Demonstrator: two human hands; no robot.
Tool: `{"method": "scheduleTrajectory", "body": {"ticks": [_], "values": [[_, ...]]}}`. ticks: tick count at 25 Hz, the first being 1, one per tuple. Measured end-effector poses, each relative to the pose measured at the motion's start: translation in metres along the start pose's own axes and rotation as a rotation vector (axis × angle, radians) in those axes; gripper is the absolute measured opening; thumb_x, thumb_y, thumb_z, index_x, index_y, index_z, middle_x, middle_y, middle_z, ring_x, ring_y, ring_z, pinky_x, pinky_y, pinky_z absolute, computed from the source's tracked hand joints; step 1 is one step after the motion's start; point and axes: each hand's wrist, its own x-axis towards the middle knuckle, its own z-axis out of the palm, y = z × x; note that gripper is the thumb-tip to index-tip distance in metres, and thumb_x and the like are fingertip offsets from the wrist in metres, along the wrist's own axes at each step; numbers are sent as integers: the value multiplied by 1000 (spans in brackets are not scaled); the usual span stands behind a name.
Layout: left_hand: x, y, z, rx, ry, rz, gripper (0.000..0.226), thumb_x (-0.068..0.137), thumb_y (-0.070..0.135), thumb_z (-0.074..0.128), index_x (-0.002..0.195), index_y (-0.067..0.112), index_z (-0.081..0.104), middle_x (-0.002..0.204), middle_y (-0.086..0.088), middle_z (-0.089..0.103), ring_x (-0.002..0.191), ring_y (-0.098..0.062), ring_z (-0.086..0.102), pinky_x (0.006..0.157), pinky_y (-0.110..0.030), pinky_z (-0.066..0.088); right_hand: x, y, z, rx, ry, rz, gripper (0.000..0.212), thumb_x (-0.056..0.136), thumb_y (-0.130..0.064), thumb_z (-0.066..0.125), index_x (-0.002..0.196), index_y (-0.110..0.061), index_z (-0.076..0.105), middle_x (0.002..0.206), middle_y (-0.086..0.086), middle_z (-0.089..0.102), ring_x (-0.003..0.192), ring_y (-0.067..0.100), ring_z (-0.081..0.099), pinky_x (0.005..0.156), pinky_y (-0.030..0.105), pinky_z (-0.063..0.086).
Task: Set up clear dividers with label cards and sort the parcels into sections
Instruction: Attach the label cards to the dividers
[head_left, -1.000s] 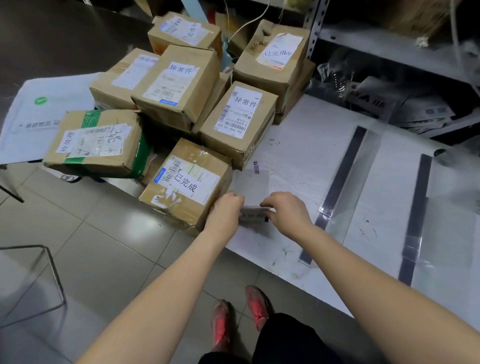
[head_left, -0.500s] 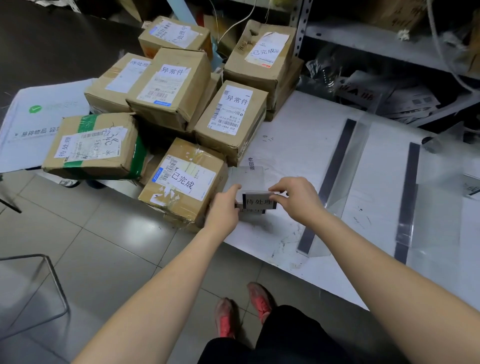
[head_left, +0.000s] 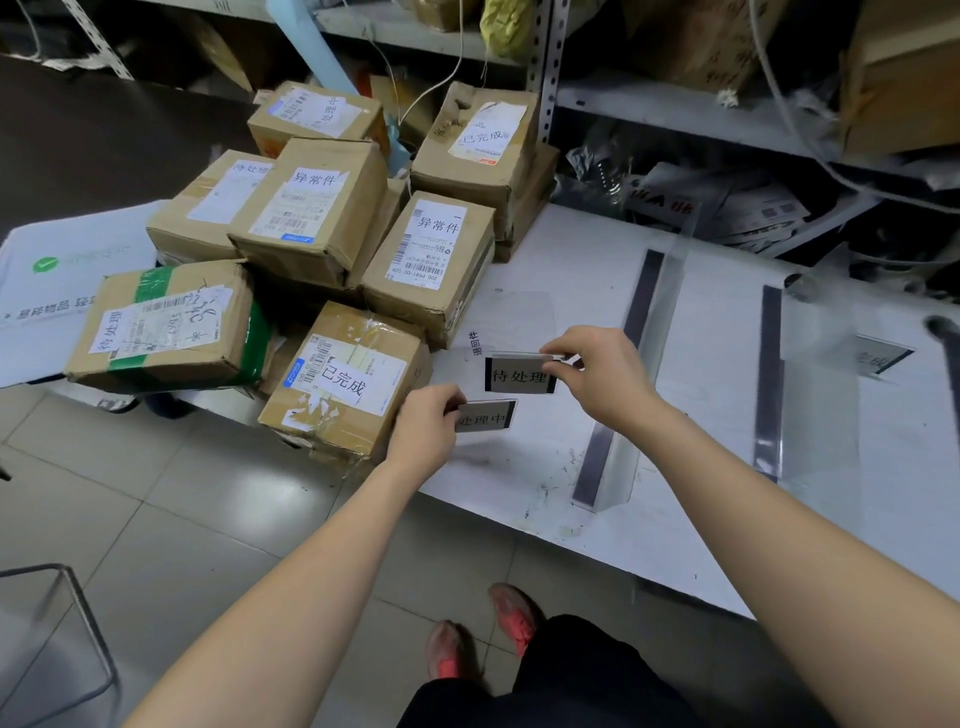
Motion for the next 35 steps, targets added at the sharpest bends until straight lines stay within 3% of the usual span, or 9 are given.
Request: {"method": "scheduleTrajectory", "body": {"ticks": [3,7,10,13,16,18,23,29,35], "values": [[-2,10,-11,-35,43,72,10,95,4,64,94,13,68,94,0,68,88,-18,62,76,-28,49,-7,-7,-20,19,68,-12,16,93,-19,73,108,-18,79,99,-3,73,91,18,64,86,45,55],[-7,31,-29,-115,57,130,10,98,5,62,99,15,65,100,0,66,92,-16,60,73,-16,46,-26,-16,-48,32,173,-2,17,93,-21,73,109,-18,78,96,-5,73,84,8,60,84,45,55],[-11,44,-43,-179,63,160,9,100,9,61,105,16,63,101,-1,67,94,-17,61,75,-25,54,-45,-21,-66,47,278,52,17,93,-24,74,109,-19,77,99,-5,72,87,10,63,84,42,56],[-19,58,-55,-295,71,166,11,100,10,61,105,19,61,92,5,65,85,-11,61,63,-11,47,-67,-23,-78,121,367,116,18,94,-18,72,111,-13,75,104,1,71,90,20,67,82,31,55],[-29,78,-62,-387,66,196,11,100,11,62,106,21,62,93,10,65,87,-5,62,61,-6,45,-89,-24,-83,217,439,158,15,94,-12,71,108,-10,75,102,1,69,92,18,71,79,13,51],[-36,93,-64,-411,39,239,11,101,12,62,108,20,63,95,7,67,87,-5,62,61,-4,45,-104,-22,-86,282,486,178,13,94,-11,71,106,-11,75,100,-2,70,93,16,72,79,9,50],[-40,123,-69,-390,40,307,13,100,13,65,110,21,65,96,2,69,82,-4,60,62,-5,42,-129,1,-107,372,551,221,13,93,-14,72,106,-18,74,104,2,74,96,16,72,90,34,57],[-28,163,-60,-335,130,311,12,102,17,61,113,21,64,105,-1,69,95,-16,65,54,-16,51,-140,57,-147,442,553,221,12,93,-14,73,104,-16,76,101,0,76,96,16,73,92,40,58],[-13,217,-41,-286,265,292,13,103,13,60,114,16,63,109,-5,68,108,-21,62,61,-5,49,-137,118,-183,467,498,214,12,92,-14,74,103,-17,78,97,-4,75,95,19,71,91,45,58]]}}
